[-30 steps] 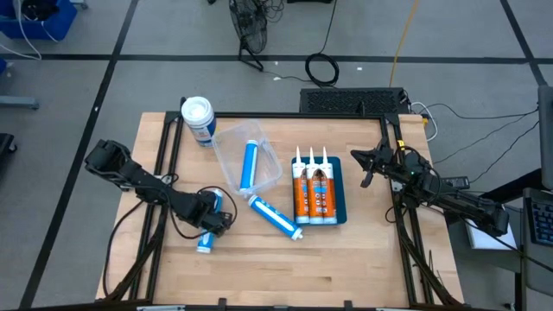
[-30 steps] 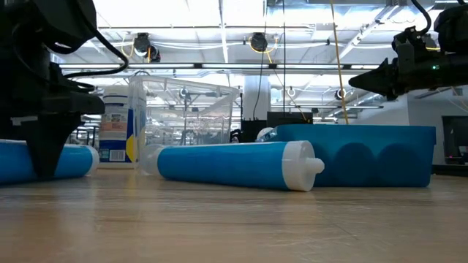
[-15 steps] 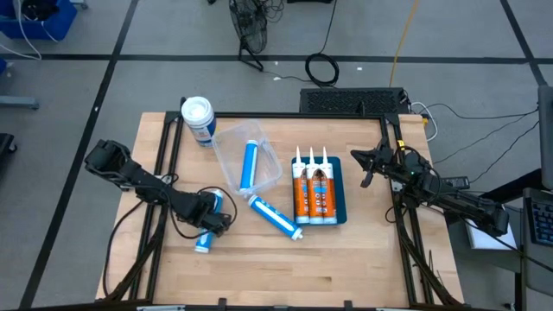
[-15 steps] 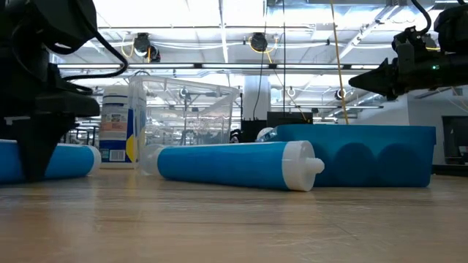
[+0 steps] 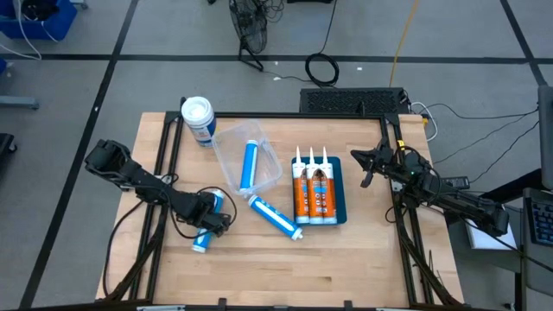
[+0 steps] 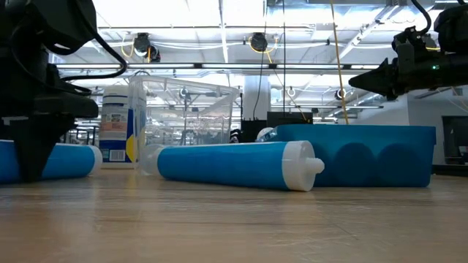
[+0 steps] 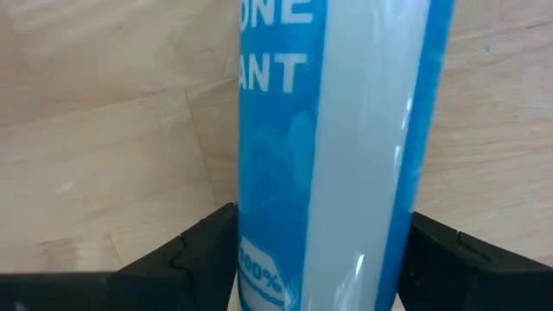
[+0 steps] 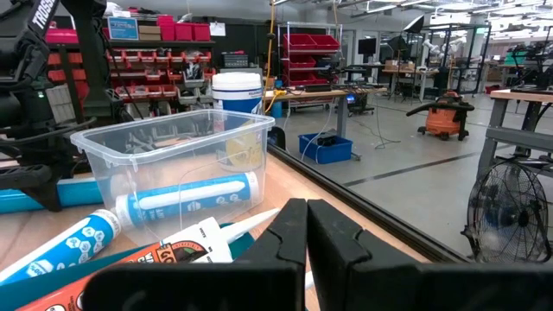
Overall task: Pick & place silicon tubes, Sealant and Lysol wipes
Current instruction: Put the left blue sealant into the transparent bin
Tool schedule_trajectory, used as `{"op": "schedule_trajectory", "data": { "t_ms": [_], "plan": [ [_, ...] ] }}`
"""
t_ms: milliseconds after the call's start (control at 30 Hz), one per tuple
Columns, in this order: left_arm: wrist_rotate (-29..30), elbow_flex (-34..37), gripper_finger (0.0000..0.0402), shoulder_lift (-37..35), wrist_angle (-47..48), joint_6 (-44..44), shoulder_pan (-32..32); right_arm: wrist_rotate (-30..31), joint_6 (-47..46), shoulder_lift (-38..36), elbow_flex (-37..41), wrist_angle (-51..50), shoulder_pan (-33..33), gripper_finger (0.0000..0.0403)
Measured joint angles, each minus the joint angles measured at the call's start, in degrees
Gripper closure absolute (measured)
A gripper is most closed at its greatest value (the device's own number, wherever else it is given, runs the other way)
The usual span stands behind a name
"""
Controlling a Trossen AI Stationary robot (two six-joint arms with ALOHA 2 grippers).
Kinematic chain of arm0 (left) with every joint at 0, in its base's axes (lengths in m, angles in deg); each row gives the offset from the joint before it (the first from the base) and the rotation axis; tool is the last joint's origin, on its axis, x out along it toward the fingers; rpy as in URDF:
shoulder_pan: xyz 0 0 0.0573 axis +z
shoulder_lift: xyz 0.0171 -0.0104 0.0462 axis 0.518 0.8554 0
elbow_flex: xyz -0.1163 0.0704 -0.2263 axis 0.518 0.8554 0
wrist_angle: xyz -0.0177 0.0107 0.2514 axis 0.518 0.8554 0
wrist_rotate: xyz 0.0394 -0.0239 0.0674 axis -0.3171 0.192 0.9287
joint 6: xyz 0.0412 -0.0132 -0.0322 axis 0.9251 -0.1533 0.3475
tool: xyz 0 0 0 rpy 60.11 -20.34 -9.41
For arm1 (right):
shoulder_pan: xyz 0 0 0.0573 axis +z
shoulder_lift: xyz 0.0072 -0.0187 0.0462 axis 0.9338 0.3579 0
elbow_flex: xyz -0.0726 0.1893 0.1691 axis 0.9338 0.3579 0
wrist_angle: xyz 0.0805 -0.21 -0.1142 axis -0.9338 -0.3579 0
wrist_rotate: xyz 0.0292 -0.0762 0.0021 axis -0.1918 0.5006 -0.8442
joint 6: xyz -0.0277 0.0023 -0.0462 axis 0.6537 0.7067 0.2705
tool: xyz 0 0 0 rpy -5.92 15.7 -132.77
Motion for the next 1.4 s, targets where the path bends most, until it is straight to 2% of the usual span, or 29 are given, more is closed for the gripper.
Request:
{"op": "schedule_trajectory", "data": {
  "t_ms": [1400],
  "plan": [
    [1.13,-0.02,0.0142,0.00,0.29,1.98,-0.04,0.00,0.00,0.00,-0.07,-0.02,0.02,0.0403]
  ]
}}
